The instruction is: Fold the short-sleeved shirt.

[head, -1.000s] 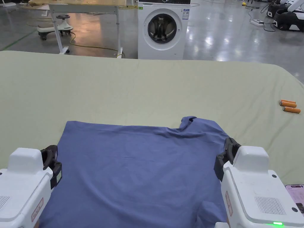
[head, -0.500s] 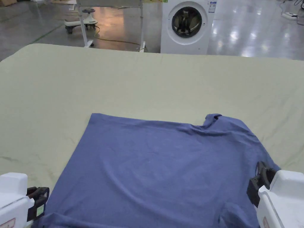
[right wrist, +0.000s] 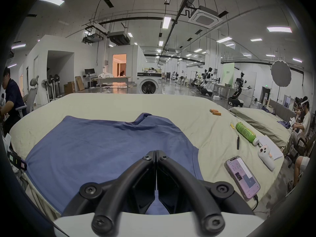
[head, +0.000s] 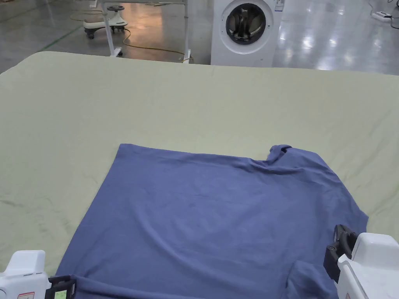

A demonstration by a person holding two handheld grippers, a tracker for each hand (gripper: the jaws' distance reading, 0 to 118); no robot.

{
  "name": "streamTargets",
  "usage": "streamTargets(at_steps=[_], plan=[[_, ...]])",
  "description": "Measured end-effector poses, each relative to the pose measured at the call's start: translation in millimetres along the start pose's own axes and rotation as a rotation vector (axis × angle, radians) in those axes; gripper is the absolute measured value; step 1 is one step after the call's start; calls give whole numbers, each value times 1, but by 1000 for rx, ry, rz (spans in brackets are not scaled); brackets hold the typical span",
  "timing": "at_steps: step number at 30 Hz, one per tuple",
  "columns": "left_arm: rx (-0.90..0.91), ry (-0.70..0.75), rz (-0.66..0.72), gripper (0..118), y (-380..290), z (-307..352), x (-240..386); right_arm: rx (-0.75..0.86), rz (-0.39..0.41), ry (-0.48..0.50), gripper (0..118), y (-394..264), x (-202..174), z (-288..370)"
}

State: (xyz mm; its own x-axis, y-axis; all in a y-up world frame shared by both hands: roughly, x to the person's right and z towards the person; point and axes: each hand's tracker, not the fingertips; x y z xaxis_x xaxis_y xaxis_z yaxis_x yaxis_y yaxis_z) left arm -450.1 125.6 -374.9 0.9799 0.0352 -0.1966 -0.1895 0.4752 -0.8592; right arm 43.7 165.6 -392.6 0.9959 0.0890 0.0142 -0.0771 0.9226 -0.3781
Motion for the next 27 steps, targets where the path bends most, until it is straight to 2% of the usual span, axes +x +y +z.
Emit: streamTargets(at_steps=[1, 2, 4, 6, 7, 10, 11, 12, 14, 16, 22, 27], plan=[[5, 10, -22, 54, -1, 0, 4, -6, 4, -4, 0, -1, 2, 1], [4, 2, -43, 47, -1, -7, -4, -12, 4, -7, 0, -1, 5, 2], [5, -23, -46, 32, -2, -7, -3, -34, 11, -15, 0, -2, 12, 4], [6, -104, -36, 8, -1, -5, 0, -66, 17, -25, 0, -2, 23, 7], [5, -88, -30, 6, -1, -4, 0, -88, 19, -23, 0, -1, 30, 8], [9, -75, -51, 6, -2, -1, 3, -164, 20, -21, 0, 3, 51, 15], [10, -75, -50, 6, -1, 1, 3, -186, 24, -24, 5, 3, 58, 17], [12, -76, -51, 6, -2, 1, 3, -204, 24, -27, 14, 3, 64, 20], [14, -73, -61, 6, -1, 4, 3, -270, 33, -10, 41, 1, 76, 25], [16, -77, -55, 6, -1, 7, 2, -323, 31, 2, 53, -4, 84, 31], [21, -87, -44, 6, 0, 11, -4, -514, 117, 41, 58, -39, 86, 37], [23, -91, -37, 6, 0, 11, -5, -591, 82, 59, 56, -74, 85, 22]])
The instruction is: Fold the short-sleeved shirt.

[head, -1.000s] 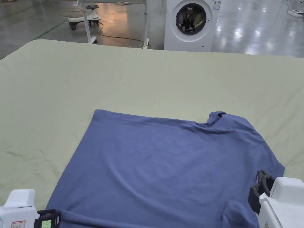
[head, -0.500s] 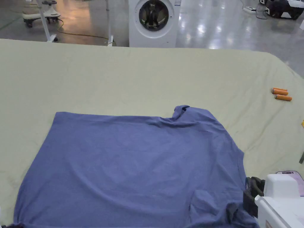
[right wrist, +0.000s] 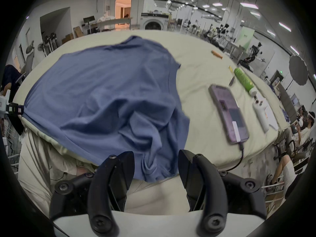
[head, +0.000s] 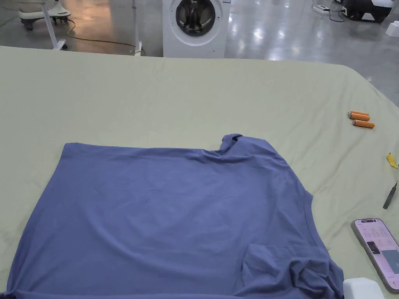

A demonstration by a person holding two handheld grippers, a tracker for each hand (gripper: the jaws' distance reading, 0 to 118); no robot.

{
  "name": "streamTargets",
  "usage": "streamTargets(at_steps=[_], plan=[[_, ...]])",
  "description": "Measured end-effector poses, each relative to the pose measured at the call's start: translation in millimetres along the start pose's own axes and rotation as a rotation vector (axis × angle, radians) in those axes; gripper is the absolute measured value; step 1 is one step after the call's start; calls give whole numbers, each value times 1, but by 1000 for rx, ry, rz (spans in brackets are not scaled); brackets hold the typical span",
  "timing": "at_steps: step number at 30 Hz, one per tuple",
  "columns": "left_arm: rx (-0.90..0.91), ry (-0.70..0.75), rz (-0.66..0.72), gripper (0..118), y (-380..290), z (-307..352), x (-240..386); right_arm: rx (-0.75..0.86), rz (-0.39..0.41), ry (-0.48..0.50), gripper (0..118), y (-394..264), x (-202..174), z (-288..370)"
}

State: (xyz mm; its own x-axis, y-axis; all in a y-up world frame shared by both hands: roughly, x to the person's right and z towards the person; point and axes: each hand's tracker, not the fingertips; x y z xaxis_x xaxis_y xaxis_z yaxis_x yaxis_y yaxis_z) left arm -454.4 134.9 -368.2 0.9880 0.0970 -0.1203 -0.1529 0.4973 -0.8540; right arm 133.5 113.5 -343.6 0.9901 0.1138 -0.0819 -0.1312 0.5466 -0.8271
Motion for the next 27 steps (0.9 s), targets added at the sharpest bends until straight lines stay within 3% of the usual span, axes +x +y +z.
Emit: streamTargets(at_steps=[1, 4, 5, 6, 9, 14, 20, 27], plan=[[0, 0, 1, 6, 0, 0, 0, 1, -5, 7, 56, -2, 1, -5], [-1, -3, 7, 6, 0, -2, -2, 21, -38, 59, 35, 2, 1, -5], [0, -4, 8, 6, 0, -1, -2, 30, -54, 90, 13, 5, 2, -3], [1, -4, 9, 6, 0, -1, -2, 23, -70, 82, 7, 7, 2, -3], [5, -3, 7, 6, 0, 0, -2, 15, -44, 72, 6, 11, 0, -1], [44, -2, 3, 6, 3, 12, -2, 93, -72, 91, 5, 29, 7, 22], [236, -25, 20, 6, 26, 39, 0, 203, -93, 98, 5, 71, 17, 46], [327, -36, 28, 6, 81, 34, 6, 284, -119, 79, 5, 140, 19, 22]])
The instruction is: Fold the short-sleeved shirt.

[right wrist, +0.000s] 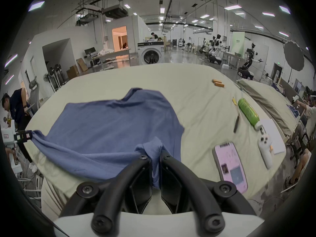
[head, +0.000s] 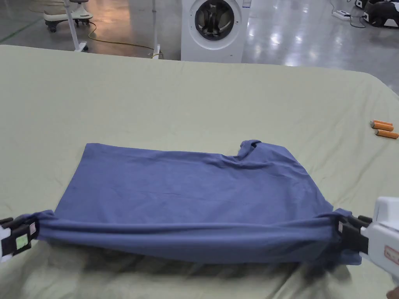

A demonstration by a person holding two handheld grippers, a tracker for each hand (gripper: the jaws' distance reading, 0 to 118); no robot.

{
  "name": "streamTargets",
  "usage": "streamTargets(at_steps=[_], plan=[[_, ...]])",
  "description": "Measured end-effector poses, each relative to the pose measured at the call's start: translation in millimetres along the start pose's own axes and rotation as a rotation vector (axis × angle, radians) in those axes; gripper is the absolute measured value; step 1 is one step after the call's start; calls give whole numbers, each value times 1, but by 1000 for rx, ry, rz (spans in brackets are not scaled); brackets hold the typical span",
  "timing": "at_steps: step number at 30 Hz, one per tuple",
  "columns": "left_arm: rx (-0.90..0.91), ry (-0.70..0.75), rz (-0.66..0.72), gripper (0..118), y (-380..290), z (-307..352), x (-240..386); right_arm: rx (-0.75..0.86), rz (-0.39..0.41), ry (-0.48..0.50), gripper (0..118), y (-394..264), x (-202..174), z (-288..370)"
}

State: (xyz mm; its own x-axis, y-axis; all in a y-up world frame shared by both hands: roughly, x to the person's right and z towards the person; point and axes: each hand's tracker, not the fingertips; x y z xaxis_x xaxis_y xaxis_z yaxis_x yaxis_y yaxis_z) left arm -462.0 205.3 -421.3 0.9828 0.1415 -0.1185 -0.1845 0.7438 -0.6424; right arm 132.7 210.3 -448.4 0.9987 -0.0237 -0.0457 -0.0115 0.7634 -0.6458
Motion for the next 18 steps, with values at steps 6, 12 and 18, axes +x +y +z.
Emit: streamTargets(at_steps=[6, 12, 18], plan=[[-22, 19, 7, 6, 36, -56, 4, -1, 31, -33, 6, 31, -7, -62], [-108, 46, -7, 5, 48, -110, 7, -63, 58, -63, 6, 30, -10, -118], [-162, 60, -45, 6, 49, -137, 12, -112, 78, -93, 6, 20, -12, -142]])
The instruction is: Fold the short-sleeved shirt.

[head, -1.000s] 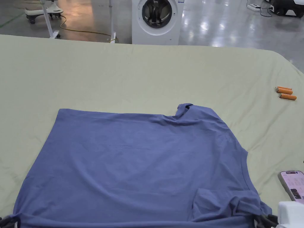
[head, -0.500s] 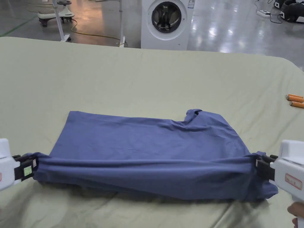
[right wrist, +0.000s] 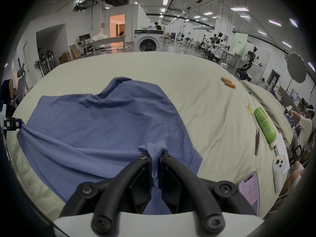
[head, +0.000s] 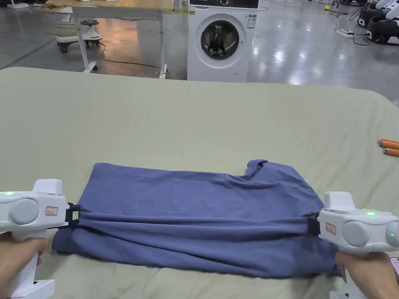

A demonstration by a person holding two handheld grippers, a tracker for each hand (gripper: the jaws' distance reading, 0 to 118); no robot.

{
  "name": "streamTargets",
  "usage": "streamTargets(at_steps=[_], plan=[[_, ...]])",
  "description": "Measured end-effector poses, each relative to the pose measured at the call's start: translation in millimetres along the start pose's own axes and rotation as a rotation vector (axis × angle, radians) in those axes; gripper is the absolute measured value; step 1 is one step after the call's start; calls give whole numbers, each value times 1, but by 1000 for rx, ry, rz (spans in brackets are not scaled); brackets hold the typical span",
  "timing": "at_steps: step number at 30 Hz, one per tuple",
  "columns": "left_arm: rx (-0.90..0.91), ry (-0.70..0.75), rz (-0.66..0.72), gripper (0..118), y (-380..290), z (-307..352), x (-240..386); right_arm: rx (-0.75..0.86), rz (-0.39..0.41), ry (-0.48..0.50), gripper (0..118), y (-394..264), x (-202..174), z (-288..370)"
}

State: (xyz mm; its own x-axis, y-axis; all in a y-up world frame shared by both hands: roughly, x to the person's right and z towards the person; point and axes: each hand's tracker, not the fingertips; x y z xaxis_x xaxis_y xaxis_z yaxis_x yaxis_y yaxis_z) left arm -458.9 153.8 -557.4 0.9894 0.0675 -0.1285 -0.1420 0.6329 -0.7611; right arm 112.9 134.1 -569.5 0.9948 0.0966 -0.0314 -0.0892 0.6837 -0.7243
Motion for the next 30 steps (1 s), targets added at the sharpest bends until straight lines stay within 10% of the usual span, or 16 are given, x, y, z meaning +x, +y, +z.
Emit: streamTargets(at_steps=[4, 8, 11, 16, 20, 23, 30], plan=[[-8, 3, -10, 15, -3, -6, 1, 4, -5, -10, 13, -5, -1, 1], [63, 7, 7, 58, -8, 8, 1, 93, -15, -43, 63, -4, -4, 23], [148, -40, 12, 58, -10, 27, 6, 189, -54, -17, 62, -2, -10, 40], [333, -60, -16, 53, -22, 61, 25, 334, -49, -2, 54, 0, -35, 70], [459, -17, -54, 22, -41, 85, 41, 449, -91, 6, 5, -8, -52, 91], [525, 6, -52, 0, -55, 97, 47, 495, -84, 2, 1, -16, -64, 103], [428, 51, -14, 0, -73, 104, 33, 545, -68, -2, 0, -29, -77, 123]])
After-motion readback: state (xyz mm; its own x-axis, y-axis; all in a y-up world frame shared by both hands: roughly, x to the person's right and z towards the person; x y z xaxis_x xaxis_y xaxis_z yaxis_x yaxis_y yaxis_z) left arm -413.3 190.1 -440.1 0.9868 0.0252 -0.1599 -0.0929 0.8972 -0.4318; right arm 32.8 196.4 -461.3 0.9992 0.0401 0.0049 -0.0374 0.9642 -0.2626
